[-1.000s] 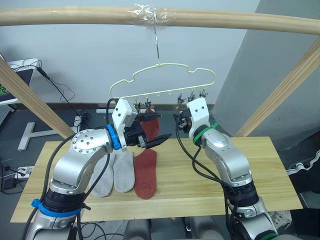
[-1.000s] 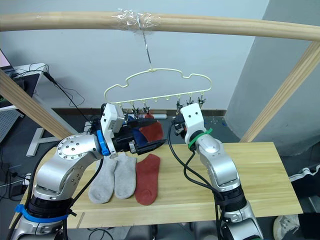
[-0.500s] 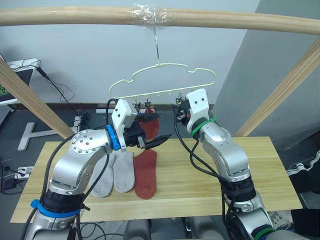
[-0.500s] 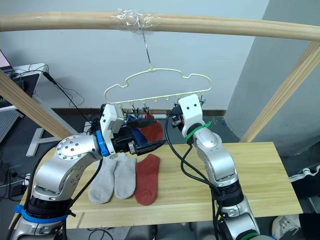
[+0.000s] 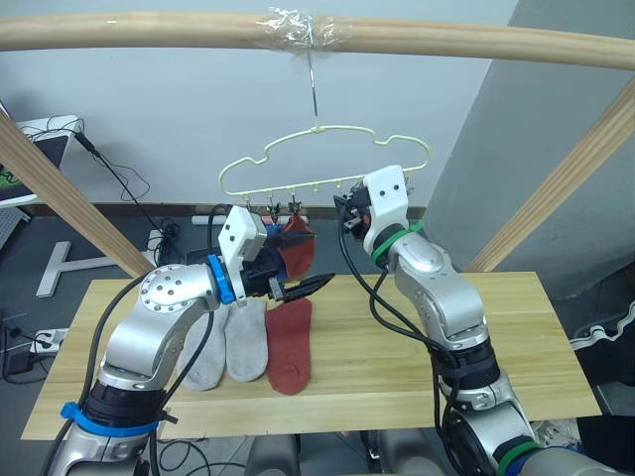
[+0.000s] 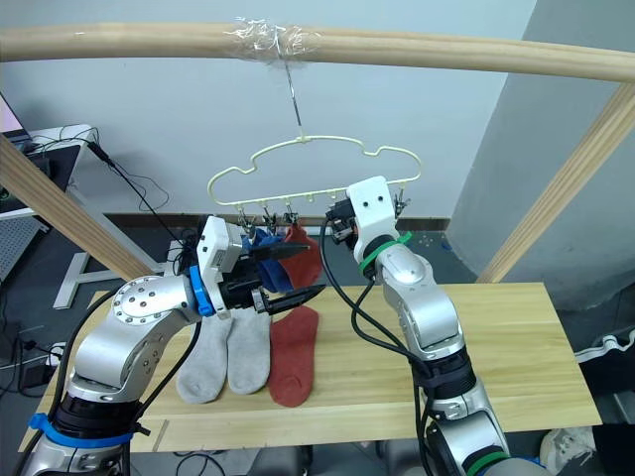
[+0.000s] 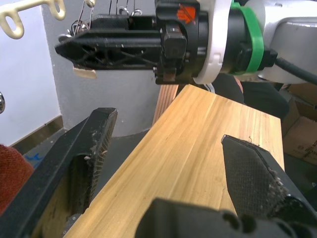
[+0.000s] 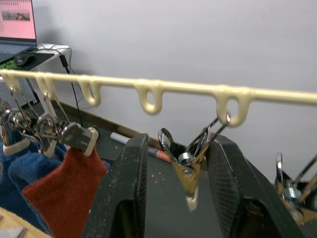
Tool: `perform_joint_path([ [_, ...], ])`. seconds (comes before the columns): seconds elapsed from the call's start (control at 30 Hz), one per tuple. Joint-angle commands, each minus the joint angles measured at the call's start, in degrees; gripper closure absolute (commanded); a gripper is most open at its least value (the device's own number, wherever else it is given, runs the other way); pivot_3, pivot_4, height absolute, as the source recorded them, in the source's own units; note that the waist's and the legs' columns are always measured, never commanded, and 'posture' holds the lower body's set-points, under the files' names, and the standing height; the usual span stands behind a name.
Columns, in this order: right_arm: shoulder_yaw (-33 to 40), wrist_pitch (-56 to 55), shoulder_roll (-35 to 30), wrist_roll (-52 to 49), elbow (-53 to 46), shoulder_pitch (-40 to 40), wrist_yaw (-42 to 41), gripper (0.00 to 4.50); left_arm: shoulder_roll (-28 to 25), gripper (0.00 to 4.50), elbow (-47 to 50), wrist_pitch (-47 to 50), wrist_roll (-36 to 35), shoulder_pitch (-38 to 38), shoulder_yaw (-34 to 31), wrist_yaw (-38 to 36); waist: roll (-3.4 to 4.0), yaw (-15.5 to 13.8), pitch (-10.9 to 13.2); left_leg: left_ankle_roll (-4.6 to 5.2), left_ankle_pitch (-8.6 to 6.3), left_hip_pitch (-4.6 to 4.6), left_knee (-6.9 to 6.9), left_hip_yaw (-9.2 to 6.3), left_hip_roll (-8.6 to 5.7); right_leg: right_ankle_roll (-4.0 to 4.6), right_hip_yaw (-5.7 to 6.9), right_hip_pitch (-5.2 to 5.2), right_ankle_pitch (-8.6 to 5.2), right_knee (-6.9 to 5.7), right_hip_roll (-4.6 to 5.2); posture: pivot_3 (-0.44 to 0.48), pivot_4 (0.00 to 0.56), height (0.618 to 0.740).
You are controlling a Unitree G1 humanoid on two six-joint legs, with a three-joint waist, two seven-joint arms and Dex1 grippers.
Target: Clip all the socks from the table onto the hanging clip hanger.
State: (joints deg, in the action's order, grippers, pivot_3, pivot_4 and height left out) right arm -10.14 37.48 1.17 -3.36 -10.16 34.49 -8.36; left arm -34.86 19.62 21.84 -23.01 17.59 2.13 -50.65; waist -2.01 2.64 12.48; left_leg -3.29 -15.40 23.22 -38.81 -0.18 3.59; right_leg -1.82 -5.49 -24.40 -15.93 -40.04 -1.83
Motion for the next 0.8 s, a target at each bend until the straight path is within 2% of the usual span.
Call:
perform_joint_path([
  [0.03, 1.07, -1.45, 0.85, -0.23, -0.86, 0.85, 0.77, 2.75, -0.12, 0.61, 0.79, -1.28, 0.06, -0.09, -0.48, -0.08, 0.00, -0.03, 0.00, 0.00, 0.00, 0.00, 0.00, 0.00, 0.00, 0.00, 0.00, 0.00, 0.00, 0.00, 0.00, 0.027, 0.148, 0.705],
  [0.6, 2.64, -2.24, 2.86, -0.85, 0.51, 1.01, 1.70, 2.75, 0.01, 0.61, -0.83, -3.61, 0.25, -1.09, -0.57, -0.77, 0.01, -0.22, -0.01, 0.00, 0.00, -0.01, -0.01, 0.00, 0.00, 0.00, 0.00, 0.00, 0.00, -0.04, 0.00, 0.027, 0.152, 0.705],
  [0.8, 3.04, -2.68, 3.32, -1.01, 0.65, 1.22, 1.74, 4.09, 0.53, 0.61, -1.26, -3.91, 0.02, -1.48, -0.76, -0.49, 0.01, -0.25, -0.01, 0.00, 0.00, -0.01, -0.02, 0.01, 0.00, 0.01, 0.00, 0.00, 0.00, -0.05, 0.00, 0.028, 0.152, 0.705],
])
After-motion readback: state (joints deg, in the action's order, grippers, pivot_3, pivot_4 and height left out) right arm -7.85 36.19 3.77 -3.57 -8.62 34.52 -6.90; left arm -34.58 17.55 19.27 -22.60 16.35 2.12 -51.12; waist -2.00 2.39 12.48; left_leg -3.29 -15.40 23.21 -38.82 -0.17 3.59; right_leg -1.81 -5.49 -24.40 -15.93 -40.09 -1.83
